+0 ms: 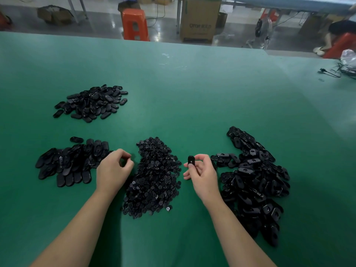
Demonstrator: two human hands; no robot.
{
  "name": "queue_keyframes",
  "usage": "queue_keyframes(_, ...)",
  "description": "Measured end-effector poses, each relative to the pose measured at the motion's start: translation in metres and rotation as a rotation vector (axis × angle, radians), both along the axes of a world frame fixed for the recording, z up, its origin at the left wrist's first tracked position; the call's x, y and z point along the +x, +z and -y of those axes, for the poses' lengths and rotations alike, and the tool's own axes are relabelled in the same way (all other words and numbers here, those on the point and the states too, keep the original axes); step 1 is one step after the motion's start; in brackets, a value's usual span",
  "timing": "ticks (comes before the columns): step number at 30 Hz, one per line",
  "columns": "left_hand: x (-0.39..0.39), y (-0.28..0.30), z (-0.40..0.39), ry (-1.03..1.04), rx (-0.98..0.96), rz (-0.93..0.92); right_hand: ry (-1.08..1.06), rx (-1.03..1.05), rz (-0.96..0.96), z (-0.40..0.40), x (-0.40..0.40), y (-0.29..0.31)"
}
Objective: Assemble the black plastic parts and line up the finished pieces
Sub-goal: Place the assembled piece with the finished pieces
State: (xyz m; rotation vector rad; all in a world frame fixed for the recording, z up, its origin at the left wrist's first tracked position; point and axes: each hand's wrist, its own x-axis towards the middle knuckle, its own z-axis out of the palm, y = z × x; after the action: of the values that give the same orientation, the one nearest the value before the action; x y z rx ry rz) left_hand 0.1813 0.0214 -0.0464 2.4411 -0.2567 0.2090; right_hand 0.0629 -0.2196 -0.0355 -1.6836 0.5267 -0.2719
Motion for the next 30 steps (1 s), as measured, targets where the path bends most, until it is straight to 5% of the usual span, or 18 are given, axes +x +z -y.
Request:
queue_keyframes(21,0.008,0.019,-0.004,0.069,-0.663,-0.424,-0.051,-0.084,0.012,-0.004,0.001,-0.014)
queue_keyframes(30,-0.026,0.046,0.088,-0.182,-0.433,-0.401,-0.063,-0.071,-0.012,-0.002,0.001,-0.018)
